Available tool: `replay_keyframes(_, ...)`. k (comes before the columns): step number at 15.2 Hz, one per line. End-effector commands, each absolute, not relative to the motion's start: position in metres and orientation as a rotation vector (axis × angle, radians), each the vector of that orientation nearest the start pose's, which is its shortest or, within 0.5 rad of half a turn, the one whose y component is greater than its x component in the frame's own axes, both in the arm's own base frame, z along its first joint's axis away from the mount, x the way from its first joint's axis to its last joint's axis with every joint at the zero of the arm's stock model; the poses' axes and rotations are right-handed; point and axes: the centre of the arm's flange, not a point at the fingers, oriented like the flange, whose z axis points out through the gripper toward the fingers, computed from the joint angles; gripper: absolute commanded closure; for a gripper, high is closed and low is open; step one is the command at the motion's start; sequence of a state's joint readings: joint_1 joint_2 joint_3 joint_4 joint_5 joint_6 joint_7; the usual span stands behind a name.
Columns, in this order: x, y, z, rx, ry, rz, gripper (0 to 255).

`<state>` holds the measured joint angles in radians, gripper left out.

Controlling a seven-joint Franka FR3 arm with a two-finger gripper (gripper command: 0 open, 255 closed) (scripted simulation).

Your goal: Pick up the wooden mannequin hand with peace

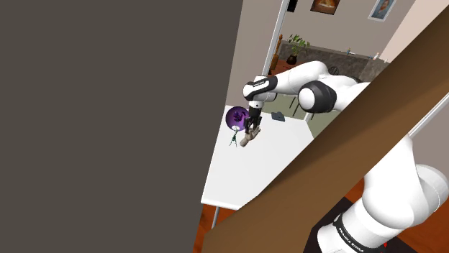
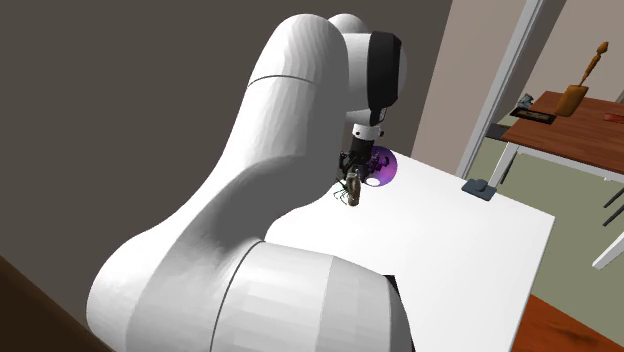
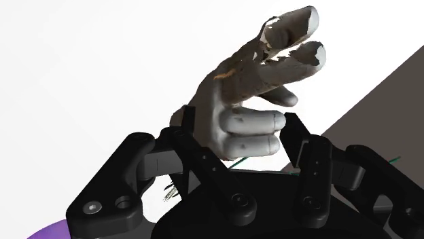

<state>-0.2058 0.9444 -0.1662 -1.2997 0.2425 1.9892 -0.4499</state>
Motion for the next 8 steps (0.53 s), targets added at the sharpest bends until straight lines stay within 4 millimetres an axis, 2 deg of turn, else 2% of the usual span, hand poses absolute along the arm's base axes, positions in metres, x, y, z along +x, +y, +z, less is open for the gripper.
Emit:
replay_keyframes(1, 0.681, -0.223, 0.166, -2.971, -0.006, 0.289, 255)
replay_keyframes(6, 0.681, -0.223, 0.193, -2.971, -0.006, 0.289, 255)
replay_keyframes(8, 0.681, -0.223, 0.193, -2.971, -0.006, 0.289, 255)
